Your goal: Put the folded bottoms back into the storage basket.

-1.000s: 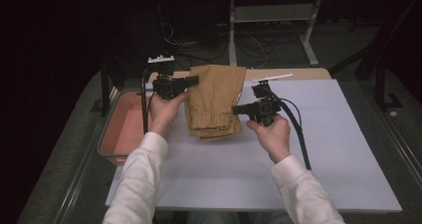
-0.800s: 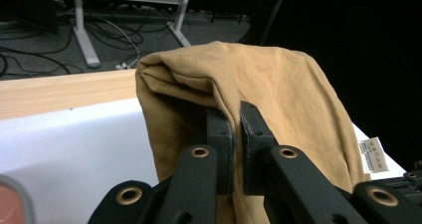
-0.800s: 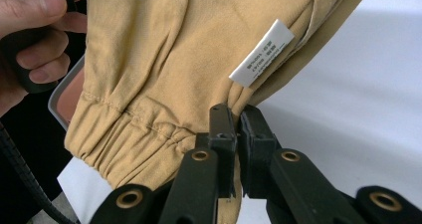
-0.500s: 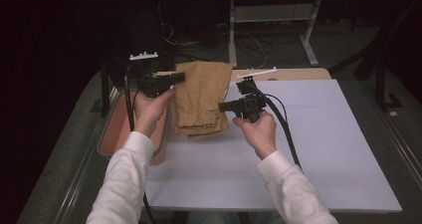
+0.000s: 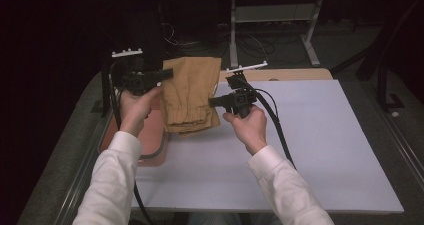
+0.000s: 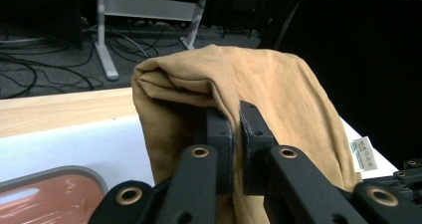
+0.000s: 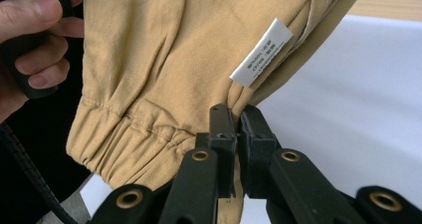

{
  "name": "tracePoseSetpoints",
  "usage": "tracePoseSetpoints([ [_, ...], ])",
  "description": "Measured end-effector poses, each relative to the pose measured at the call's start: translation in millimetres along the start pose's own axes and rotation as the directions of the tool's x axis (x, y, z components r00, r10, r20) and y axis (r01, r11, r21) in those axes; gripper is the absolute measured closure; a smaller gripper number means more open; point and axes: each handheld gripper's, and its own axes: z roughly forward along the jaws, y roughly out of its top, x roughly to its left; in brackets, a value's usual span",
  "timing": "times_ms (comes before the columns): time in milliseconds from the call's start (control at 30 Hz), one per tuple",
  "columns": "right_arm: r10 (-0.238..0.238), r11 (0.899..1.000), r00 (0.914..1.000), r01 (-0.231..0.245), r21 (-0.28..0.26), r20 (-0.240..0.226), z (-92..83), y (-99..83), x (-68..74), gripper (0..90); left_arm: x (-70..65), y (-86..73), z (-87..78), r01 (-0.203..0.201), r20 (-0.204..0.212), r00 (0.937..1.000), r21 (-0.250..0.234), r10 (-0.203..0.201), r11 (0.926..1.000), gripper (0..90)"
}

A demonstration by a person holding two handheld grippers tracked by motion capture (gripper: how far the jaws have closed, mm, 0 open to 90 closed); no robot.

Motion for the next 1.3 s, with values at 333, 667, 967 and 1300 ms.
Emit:
tracePoseSetpoints([
  [333, -0.030, 0.999, 0.9994, 0.030, -0.013, -0.017, 12.8, 10.5, 20.2, 84.7, 12.1, 9.0, -20.8, -0.001, -0.032, 0.9995, -0.019, 0.000, 0.9998, 85.7],
  [667, -0.035, 0.999, 0.9983, 0.034, -0.024, -0.047, 30.1, 16.3, 35.2, 84.7, 25.1, 14.1, -39.1, -0.004, -0.062, 0.9981, -0.030, 0.002, 0.9996, 85.7],
  [967, -0.048, 0.998, 0.9966, 0.046, -0.031, -0.067, 42.0, 20.5, 47.7, 84.7, 36.4, 15.4, -52.7, -0.001, -0.087, 0.9962, -0.039, -0.002, 0.9992, 85.7],
  [1300, -0.059, 0.998, 0.9949, 0.056, -0.031, -0.082, 59.5, 22.9, 55.5, 84.7, 47.8, 15.0, -63.4, -0.008, -0.108, 0.9942, -0.044, 0.004, 0.9990, 85.7],
])
